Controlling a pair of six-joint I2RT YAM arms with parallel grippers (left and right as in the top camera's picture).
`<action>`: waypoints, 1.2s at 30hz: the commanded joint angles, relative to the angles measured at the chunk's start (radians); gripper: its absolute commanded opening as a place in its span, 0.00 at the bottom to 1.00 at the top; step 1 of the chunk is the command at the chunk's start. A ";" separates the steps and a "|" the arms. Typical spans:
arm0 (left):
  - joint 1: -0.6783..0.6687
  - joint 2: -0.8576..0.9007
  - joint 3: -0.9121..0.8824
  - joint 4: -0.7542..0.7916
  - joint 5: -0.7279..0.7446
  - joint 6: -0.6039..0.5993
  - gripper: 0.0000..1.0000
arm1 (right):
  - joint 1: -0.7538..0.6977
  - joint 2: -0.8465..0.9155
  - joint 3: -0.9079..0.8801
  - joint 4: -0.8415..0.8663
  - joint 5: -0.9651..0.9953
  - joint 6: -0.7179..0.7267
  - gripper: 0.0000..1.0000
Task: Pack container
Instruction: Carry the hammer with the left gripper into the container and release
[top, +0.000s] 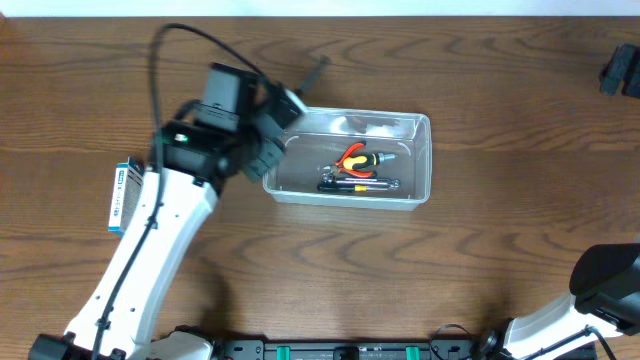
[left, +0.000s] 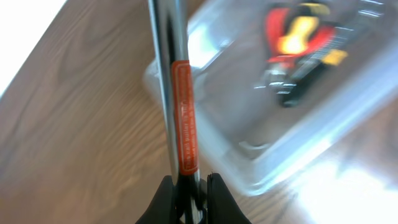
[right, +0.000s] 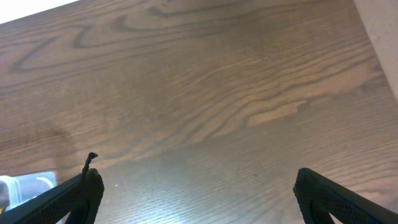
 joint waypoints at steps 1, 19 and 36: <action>-0.084 0.051 -0.002 -0.005 0.089 0.139 0.06 | -0.005 -0.002 -0.002 -0.001 -0.025 0.021 0.99; -0.182 0.467 -0.004 -0.004 0.157 0.172 0.06 | -0.003 -0.002 -0.002 -0.004 -0.056 0.021 0.99; -0.180 0.479 0.000 0.103 0.021 0.097 0.62 | -0.003 -0.002 -0.002 -0.004 -0.056 0.021 0.99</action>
